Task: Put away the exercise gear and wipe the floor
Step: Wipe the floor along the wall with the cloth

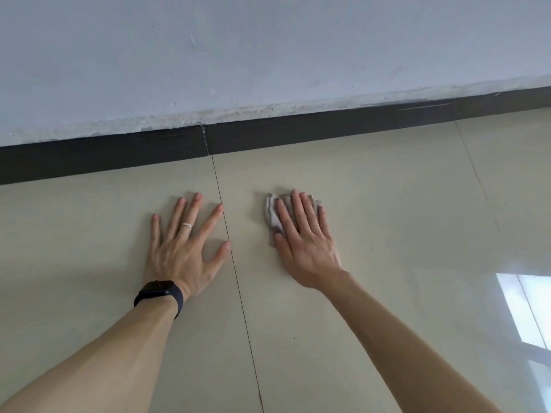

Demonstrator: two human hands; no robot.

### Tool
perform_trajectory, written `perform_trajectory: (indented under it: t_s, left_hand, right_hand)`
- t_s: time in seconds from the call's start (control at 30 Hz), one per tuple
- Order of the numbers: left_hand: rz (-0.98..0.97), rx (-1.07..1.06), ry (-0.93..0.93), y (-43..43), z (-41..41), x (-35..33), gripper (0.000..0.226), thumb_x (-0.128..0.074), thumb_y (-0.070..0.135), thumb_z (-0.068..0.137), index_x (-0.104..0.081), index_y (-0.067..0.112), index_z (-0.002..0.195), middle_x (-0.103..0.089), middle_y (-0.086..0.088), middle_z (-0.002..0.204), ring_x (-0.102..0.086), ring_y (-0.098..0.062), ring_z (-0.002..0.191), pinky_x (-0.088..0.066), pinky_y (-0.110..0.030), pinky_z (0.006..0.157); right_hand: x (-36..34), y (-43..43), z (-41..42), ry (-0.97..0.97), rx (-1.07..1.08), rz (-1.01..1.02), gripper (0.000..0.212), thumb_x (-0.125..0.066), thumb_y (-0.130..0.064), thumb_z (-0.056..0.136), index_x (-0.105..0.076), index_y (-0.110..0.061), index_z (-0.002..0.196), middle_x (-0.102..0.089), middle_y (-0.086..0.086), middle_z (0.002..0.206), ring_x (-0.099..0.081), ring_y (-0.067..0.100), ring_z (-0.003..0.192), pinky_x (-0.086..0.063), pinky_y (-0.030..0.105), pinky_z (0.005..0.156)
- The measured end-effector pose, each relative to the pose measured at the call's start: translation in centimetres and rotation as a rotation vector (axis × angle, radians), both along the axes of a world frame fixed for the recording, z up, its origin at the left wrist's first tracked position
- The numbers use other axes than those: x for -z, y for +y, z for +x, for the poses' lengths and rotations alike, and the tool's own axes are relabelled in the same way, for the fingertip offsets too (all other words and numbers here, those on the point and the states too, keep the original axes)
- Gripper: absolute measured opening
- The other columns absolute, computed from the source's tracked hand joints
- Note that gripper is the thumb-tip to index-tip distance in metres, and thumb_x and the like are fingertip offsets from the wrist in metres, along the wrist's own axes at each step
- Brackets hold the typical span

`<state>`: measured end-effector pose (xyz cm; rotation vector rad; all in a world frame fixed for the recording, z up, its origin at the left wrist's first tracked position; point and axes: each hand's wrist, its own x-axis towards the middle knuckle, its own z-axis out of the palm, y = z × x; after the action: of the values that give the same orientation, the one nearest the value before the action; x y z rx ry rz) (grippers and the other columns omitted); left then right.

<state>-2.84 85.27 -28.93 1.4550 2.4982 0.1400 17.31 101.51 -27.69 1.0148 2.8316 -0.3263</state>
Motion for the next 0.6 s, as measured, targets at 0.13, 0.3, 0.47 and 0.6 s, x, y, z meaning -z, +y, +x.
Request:
perform_trajectory:
  t_s: [0.13,0.3,0.47,0.6]
  left_hand:
    - [-0.032,0.002,-0.003,-0.1,0.1,-0.2,0.071,-0.021,0.071,0.091,-0.003,0.046,0.155,0.008,0.007,0.166,0.002,-0.020,0.153,-0.005,-0.058,0.120]
    - [-0.024,0.016,0.011,-0.1,0.0,0.0,0.072,-0.023,0.071,0.090,-0.007,0.046,0.155,0.003,0.006,0.167,-0.004,-0.022,0.153,-0.005,-0.057,0.120]
    - [-0.007,-0.007,0.001,-0.1,0.0,0.2,0.077,-0.029,0.067,0.090,-0.008,0.037,0.157,0.000,0.007,0.167,-0.005,-0.019,0.153,-0.006,-0.057,0.121]
    - [0.000,-0.057,-0.001,-0.1,0.0,0.0,0.078,-0.024,0.062,0.094,-0.010,0.022,0.159,-0.005,0.008,0.166,-0.004,-0.014,0.153,-0.009,-0.056,0.121]
  right_hand:
    - [0.0,7.8,1.9,-0.037,0.144,0.034,0.060,-0.017,-0.047,0.105,-0.005,-0.025,0.160,0.001,0.002,0.167,0.005,0.019,0.154,0.001,0.048,0.123]
    - [-0.6,15.4,-3.9,0.021,0.964,-0.081,0.066,-0.022,-0.044,0.105,0.000,-0.013,0.159,0.010,0.013,0.166,0.013,0.027,0.152,0.008,0.052,0.121]
    - [1.3,5.0,-12.7,0.152,0.676,0.003,0.068,-0.024,-0.041,0.103,-0.013,0.001,0.156,-0.005,0.025,0.163,0.000,0.037,0.152,0.004,0.055,0.121]
    - [0.5,1.4,-9.4,0.075,-0.219,-0.049,0.060,-0.022,-0.041,0.106,-0.011,-0.016,0.159,-0.002,0.007,0.167,0.007,0.019,0.154,0.003,0.049,0.124]
